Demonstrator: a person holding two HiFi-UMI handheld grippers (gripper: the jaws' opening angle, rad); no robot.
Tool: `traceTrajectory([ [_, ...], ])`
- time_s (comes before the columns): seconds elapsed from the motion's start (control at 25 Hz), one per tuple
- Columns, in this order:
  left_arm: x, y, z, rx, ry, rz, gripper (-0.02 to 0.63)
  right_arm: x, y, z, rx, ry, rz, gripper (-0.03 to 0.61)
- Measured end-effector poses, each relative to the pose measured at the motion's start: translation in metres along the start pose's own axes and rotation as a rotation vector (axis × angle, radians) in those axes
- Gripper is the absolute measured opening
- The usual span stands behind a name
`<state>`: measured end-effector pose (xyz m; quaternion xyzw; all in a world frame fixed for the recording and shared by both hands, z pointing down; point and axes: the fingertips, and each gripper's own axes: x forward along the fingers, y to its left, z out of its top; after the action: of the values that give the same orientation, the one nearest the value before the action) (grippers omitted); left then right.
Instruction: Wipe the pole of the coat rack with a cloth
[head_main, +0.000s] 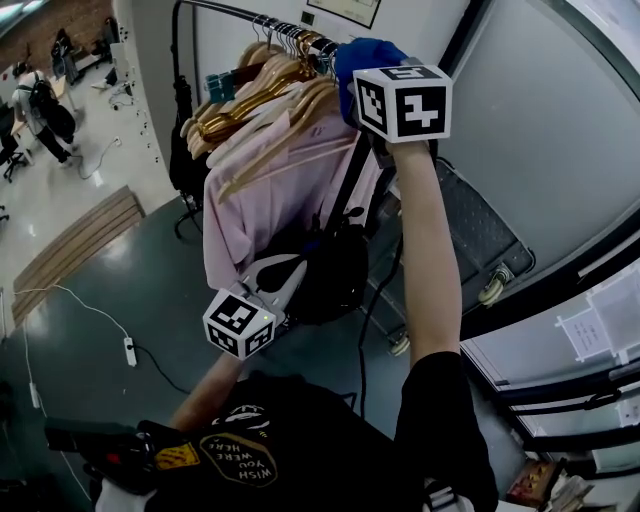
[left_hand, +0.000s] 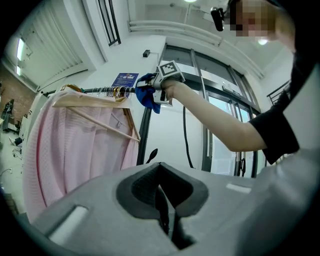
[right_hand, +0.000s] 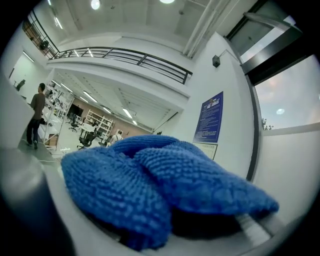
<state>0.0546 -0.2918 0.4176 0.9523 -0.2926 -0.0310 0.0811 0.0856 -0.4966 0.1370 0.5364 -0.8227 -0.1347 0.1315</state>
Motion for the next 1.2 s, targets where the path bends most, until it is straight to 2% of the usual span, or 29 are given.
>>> traceTrajectory([
  [0.12,0.002,0.0,0.002,0.006,-0.002,-0.002,0.002,-0.022,-0.001,-0.006,0.065,-0.137,-0.022,0.012],
  [0.24,0.0,0.004,0.004,0.007,0.0,0.003,0.002,-0.058,0.008,-0.035,0.166,-0.264,-0.05,0.012],
  [0.48,-0.001,0.009,0.002,-0.004,0.005,0.012,0.002,-0.072,0.064,-0.163,0.176,-0.147,-0.074,0.009],
  [0.6,0.0,0.005,0.001,-0.003,0.006,0.007,0.002,-0.077,0.069,-0.182,0.151,-0.135,-0.11,0.008],
  [0.72,0.001,0.001,0.003,-0.001,0.003,0.004,0.002,-0.077,0.068,-0.181,0.203,-0.11,-0.071,0.008],
  [0.84,0.001,-0.002,0.002,-0.002,-0.001,0.002,0.002,-0.07,0.066,-0.17,0.185,-0.072,-0.022,0.008],
  [1.04,-0.003,-0.001,0.002,-0.008,-0.006,0.013,0.002,-0.053,0.05,-0.095,0.084,-0.146,-0.013,0.008],
  [1.12,-0.006,0.001,0.003,-0.007,-0.012,0.023,0.002,-0.042,0.041,-0.064,0.038,-0.125,-0.029,0.008],
  [1.2,-0.011,0.003,0.004,-0.008,-0.015,0.033,0.002,-0.031,0.032,-0.042,-0.023,-0.062,-0.042,0.008],
])
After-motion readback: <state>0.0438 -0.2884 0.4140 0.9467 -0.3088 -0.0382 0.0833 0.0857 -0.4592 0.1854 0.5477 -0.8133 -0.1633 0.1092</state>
